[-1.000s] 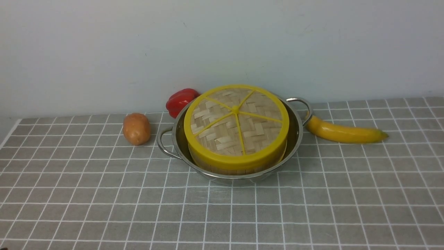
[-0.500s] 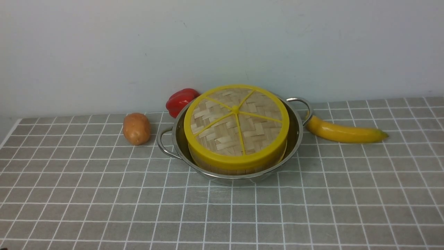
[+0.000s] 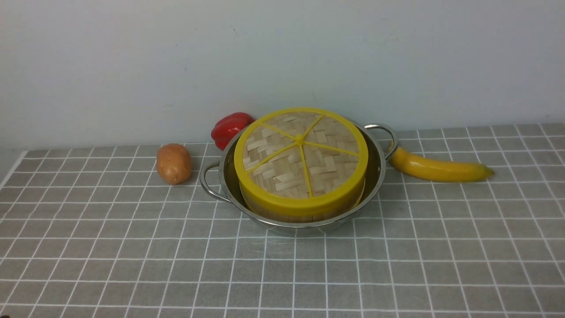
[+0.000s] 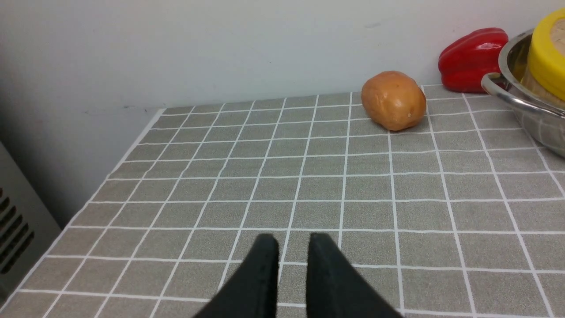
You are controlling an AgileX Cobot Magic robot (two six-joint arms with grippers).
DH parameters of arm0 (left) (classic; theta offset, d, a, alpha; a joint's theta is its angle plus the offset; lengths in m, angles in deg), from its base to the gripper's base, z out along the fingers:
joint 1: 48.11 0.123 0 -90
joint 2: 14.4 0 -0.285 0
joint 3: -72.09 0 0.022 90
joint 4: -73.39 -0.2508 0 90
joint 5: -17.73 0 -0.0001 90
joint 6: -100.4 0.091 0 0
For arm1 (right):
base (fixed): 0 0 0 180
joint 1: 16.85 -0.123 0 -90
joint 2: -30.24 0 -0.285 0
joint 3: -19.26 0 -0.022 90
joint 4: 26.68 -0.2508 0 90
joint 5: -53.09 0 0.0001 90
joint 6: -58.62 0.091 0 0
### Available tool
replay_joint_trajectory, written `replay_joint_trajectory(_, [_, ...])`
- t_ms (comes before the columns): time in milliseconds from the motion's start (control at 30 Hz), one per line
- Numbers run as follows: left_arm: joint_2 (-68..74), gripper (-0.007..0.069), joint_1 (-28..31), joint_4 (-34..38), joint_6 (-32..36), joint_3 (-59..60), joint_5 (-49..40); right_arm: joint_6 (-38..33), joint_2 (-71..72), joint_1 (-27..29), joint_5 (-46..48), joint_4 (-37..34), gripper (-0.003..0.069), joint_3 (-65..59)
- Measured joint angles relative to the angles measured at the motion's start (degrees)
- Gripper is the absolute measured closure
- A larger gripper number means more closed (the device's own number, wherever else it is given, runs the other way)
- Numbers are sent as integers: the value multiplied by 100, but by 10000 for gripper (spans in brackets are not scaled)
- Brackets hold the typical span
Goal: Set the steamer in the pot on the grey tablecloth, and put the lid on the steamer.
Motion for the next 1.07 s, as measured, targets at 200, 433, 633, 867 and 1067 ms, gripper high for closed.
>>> replay_joint_trajectory(200, [0, 529, 0, 0, 0, 0, 0, 0, 0, 0, 0, 0, 428, 0])
replay_joint_trajectory(433, [0, 529, 0, 0, 0, 0, 0, 0, 0, 0, 0, 0, 419, 0])
replay_joint_trajectory(633, [0, 507, 0, 0, 0, 0, 0, 0, 0, 0, 0, 0, 419, 0])
replay_joint_trajectory(867, [0, 496, 0, 0, 0, 0, 0, 0, 0, 0, 0, 0, 419, 0])
replay_joint_trajectory(1067, [0, 486, 0, 0, 0, 0, 0, 0, 0, 0, 0, 0, 419, 0])
